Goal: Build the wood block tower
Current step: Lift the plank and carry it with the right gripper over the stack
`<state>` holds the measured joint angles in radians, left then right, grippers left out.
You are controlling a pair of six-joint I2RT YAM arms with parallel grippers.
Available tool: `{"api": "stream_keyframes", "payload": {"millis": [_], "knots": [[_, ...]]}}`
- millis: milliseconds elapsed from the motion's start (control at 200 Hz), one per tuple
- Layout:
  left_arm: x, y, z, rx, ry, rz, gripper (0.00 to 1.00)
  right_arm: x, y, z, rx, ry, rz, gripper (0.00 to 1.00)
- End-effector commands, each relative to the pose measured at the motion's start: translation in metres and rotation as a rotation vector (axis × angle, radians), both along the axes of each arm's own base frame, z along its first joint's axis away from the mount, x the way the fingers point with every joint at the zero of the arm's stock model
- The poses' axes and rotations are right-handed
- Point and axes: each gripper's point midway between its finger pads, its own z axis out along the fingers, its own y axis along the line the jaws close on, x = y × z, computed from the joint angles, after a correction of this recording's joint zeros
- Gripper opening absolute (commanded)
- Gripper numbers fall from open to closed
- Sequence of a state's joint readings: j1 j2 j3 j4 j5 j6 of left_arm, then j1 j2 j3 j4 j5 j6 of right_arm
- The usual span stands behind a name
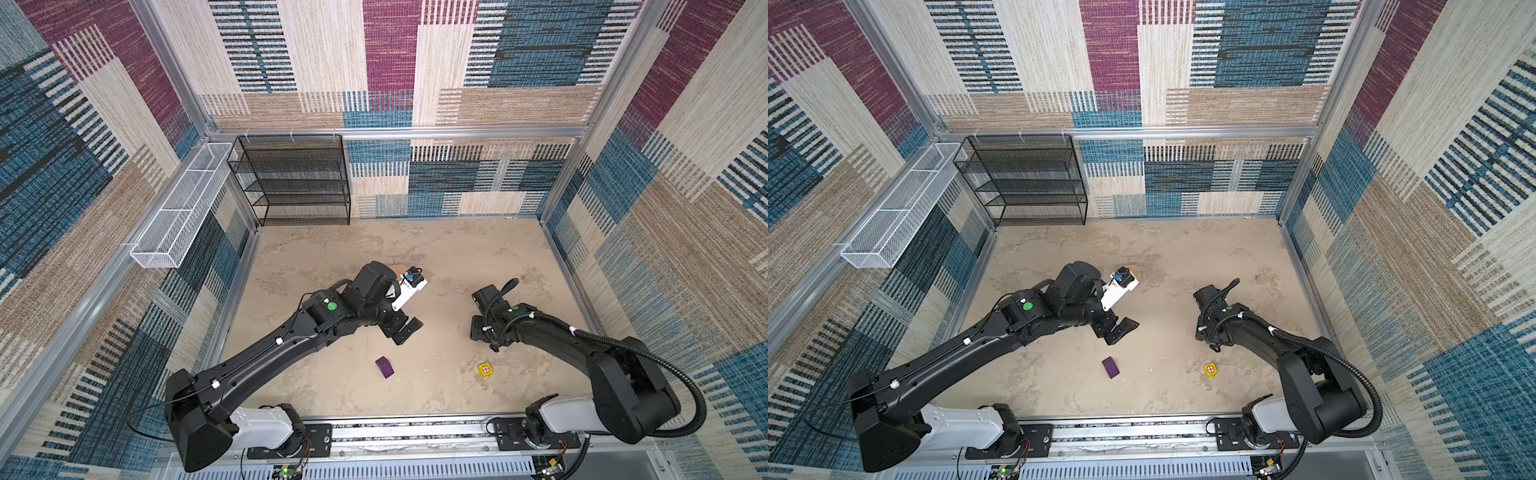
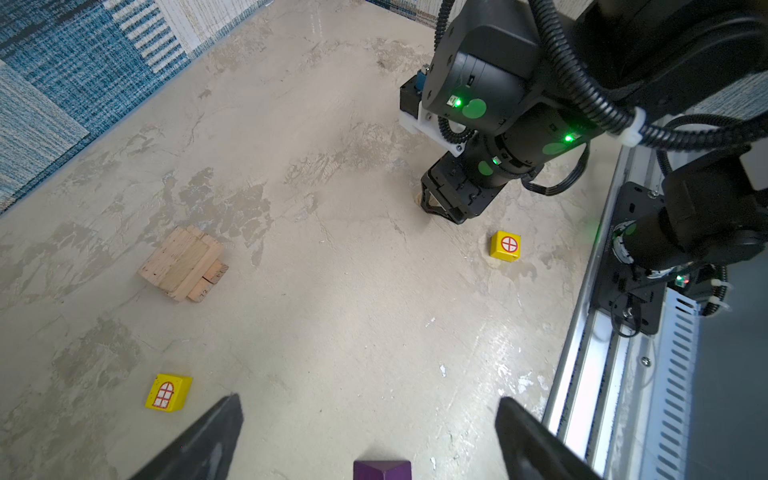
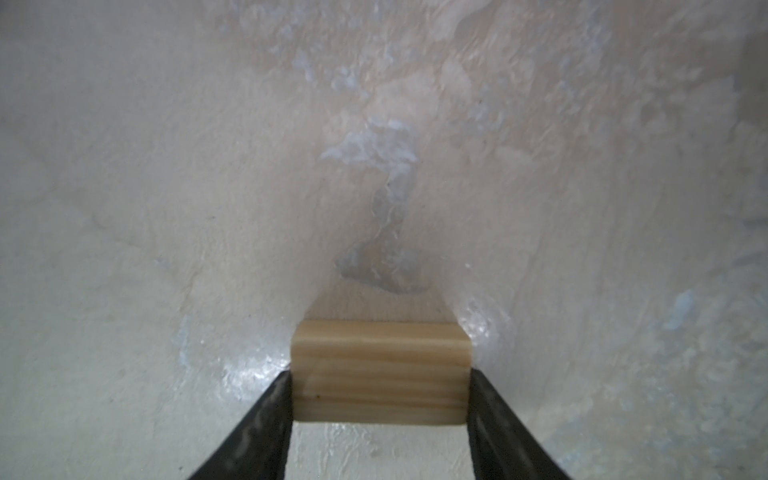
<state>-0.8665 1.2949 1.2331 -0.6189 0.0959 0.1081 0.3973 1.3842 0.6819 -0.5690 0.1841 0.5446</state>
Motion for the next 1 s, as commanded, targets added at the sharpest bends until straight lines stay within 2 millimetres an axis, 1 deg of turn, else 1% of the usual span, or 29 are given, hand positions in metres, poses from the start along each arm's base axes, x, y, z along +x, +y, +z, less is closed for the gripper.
{"api": "stream_keyframes", "payload": {"millis": [0,25,65,160,190,265,506,806,931,996], "knots": [[0.001,0.003,0.001,0.016,-0.027,-0.008,1.00,0.007,0.001,0.004,0.001,-0.030,-0.003,0.36],[0.001,0.003,0.001,0.017,-0.027,-0.007,1.00,0.008,0.001,0.005,0.002,-0.033,-0.004,0.33],[0.002,0.003,0.000,0.019,-0.026,-0.006,1.00,0.008,0.001,0.005,0.000,-0.035,-0.006,0.31],[0.002,0.002,0.000,0.020,-0.026,-0.005,1.00,0.008,0.000,0.006,-0.002,-0.041,-0.009,0.21],[0.003,0.003,0.000,0.020,-0.028,-0.003,1.00,0.008,-0.001,0.007,-0.004,-0.045,-0.011,0.17],[0.003,0.003,0.000,0.020,-0.031,-0.001,1.00,0.009,-0.004,0.008,-0.016,-0.052,-0.020,0.00],[0.007,0.007,0.003,0.024,-0.050,0.024,1.00,0.012,-0.005,0.023,-0.001,-0.113,-0.032,0.00],[0.011,0.009,0.007,0.002,-0.063,0.059,0.97,0.013,-0.003,0.033,0.016,-0.142,-0.038,0.00],[0.017,0.012,0.003,0.010,-0.074,0.093,0.92,0.018,0.002,0.041,0.031,-0.151,-0.005,0.00],[0.023,0.013,-0.001,0.009,-0.067,0.115,0.89,0.024,0.007,0.051,0.044,-0.169,0.011,0.00]]}}
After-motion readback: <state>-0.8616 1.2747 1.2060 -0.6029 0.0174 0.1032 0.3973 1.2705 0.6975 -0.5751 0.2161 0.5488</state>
